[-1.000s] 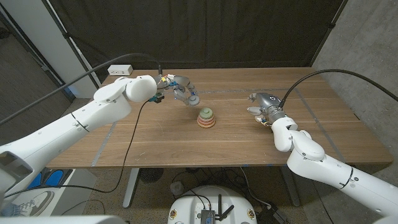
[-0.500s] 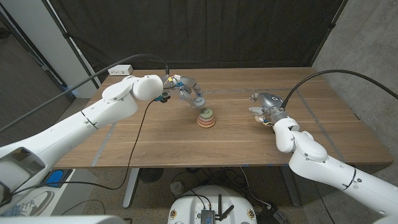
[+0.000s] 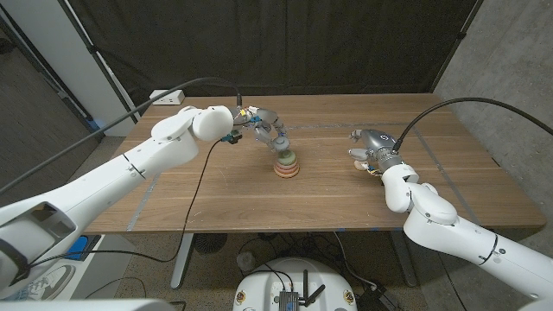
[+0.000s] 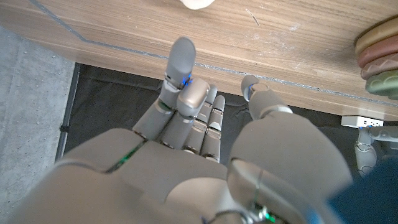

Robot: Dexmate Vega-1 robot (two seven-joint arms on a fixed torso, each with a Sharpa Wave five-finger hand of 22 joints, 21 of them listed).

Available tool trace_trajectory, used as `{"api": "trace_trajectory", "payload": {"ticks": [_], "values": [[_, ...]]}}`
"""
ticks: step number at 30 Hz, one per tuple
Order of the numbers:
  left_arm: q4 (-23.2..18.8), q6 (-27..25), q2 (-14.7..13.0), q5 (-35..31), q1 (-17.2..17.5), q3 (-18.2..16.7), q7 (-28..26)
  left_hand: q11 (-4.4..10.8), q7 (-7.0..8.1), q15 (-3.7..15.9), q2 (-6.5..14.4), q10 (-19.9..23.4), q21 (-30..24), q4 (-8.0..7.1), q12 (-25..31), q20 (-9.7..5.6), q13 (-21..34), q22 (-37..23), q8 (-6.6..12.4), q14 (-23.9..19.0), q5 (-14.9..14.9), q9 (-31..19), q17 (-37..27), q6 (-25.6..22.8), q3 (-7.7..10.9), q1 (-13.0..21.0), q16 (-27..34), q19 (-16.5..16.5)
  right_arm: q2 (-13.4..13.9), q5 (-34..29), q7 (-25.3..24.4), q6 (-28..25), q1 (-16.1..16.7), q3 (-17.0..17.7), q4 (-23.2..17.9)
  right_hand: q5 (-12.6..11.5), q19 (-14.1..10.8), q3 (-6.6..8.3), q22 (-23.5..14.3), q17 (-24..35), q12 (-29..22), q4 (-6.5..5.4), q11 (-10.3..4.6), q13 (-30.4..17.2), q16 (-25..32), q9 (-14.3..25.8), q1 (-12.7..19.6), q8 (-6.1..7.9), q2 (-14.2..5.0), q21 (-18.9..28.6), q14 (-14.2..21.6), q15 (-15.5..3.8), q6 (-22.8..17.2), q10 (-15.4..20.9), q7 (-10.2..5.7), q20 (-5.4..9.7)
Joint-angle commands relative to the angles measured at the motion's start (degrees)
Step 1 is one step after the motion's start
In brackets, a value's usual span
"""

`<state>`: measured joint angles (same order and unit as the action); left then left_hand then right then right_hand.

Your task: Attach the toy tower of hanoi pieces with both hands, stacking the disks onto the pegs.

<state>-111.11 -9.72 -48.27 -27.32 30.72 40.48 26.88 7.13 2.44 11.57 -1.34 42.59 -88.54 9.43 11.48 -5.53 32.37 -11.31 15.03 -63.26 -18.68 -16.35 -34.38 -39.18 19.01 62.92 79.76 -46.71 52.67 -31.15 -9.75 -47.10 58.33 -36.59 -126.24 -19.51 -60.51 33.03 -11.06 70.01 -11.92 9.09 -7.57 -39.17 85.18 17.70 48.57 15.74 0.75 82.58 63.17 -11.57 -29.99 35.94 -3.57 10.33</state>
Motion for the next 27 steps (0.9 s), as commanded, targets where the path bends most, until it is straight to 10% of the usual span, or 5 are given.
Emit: {"api": "trace_trajectory", "payload": {"ticks": [1,27], "values": [[2.15,0.91,1.78,-0.4,-0.36,1.52,-0.12,3.82,0.12,1.05,0.44,4.65,-0.37,-0.16,0.2,-6.65,4.01,-0.18,-0.11,-0.2,-0.35,-0.26,-0.07,-0.43,0.07,-0.39,-0.3,-0.64,0.4,0.91,-0.53,0.55,0.03,0.2,0.28,-0.3,0.01,0.14,-0.12,0.2,0.0,0.17,0.0,-0.12,0.4,0.17,0.0,0.4,-0.68,0.04,-0.21,-0.91,-0.25,0.32,0.01,2.35],[4.18,0.38,3.43,-2.49,-1.33,3.61,0.67,3.59,0.1,1.03,0.49,3.48,-0.36,0.02,-0.14,-6.69,4.11,-0.18,-0.58,-0.83,-0.34,-0.33,-1.15,0.12,0.12,0.06,0.3,-0.74,0.89,2.3,-1.57,0.73,0.54,0.74,0.4,-0.38,0.0,0.21,-0.12,0.05,0.05,0.23,0.07,-0.17,0.27,0.23,-0.01,0.42,-0.72,0.05,-0.48,-0.92,-0.31,0.44,-0.01,2.36]]}}
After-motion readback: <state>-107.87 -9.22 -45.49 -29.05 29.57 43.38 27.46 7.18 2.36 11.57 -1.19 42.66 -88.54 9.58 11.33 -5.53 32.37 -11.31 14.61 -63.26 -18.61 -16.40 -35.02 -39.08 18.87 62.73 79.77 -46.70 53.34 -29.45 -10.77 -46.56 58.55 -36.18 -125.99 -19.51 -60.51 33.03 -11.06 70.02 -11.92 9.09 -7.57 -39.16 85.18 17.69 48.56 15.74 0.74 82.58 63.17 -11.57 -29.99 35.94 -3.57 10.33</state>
